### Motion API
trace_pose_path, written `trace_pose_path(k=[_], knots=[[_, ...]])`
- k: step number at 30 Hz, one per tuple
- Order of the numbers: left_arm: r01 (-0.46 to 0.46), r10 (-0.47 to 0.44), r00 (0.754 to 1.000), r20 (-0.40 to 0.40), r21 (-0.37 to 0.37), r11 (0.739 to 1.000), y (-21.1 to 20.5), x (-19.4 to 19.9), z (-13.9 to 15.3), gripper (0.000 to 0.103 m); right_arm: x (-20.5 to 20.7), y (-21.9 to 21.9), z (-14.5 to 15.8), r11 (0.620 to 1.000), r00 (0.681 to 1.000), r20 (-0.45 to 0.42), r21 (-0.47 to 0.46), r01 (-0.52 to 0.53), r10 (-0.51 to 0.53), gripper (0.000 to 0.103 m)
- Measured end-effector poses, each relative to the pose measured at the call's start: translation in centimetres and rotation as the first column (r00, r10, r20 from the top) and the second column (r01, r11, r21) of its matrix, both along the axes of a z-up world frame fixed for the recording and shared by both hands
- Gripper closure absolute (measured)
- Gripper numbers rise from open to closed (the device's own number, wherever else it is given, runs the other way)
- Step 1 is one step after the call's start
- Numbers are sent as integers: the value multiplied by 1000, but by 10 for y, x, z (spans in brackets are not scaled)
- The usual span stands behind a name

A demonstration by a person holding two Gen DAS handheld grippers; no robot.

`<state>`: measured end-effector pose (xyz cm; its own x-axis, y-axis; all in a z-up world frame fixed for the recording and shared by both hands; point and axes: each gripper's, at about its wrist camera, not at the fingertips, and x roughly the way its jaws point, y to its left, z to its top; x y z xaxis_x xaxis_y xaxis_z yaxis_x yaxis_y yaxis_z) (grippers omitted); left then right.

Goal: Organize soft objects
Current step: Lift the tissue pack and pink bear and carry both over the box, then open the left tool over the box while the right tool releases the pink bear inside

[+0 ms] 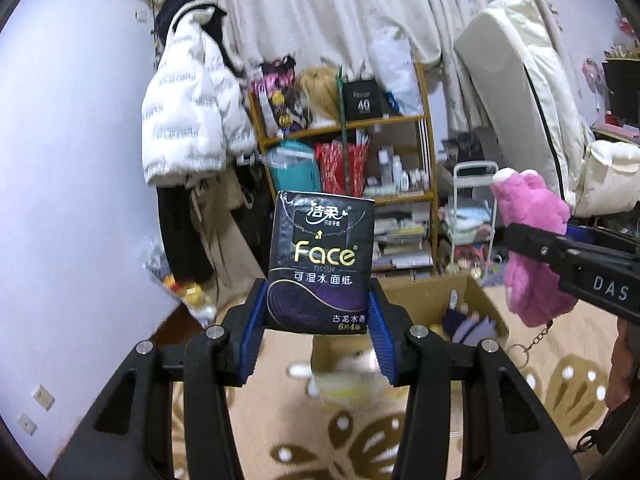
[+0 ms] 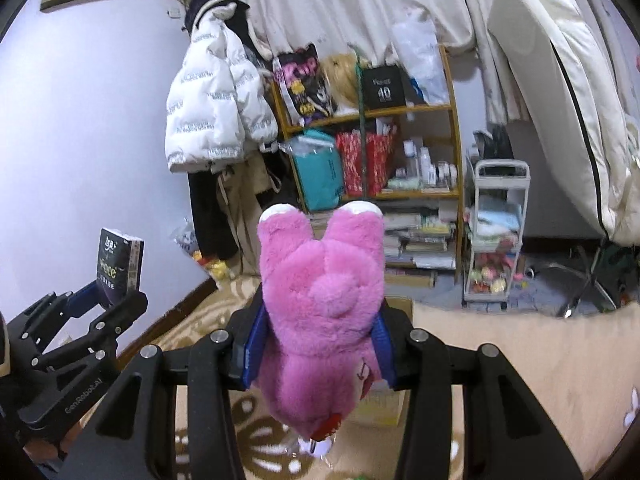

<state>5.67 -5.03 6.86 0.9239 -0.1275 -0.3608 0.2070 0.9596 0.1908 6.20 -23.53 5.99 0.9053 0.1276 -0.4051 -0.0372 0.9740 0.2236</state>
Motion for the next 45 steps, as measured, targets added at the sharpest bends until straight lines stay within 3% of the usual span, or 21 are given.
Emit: trace_pose_path(k=[7,13,23,31,45], knots=[[6,-6,998,67,-1,1000,-9,21,27,57,13,-7,28,1000,997,71,-27,-4,6,54],[16,-15,999,34,-16,1000,-14,44,10,57,27,-14,26,1000,997,78,-29,-9,11,54],[10,-14,997,-76,-45,999,-17,76,-44,57,56,-18,-13,1000,1000,13,19,-14,14,54],[14,-16,992,-127,-20,1000,-22,91,-77,57,74,-13,-52,999,998,-59,18,-38,39,54],[13,-10,973,-231,10,1000,-27,113,-111,57,89,-2,-93,997,984,-164,4,-73,73,54]])
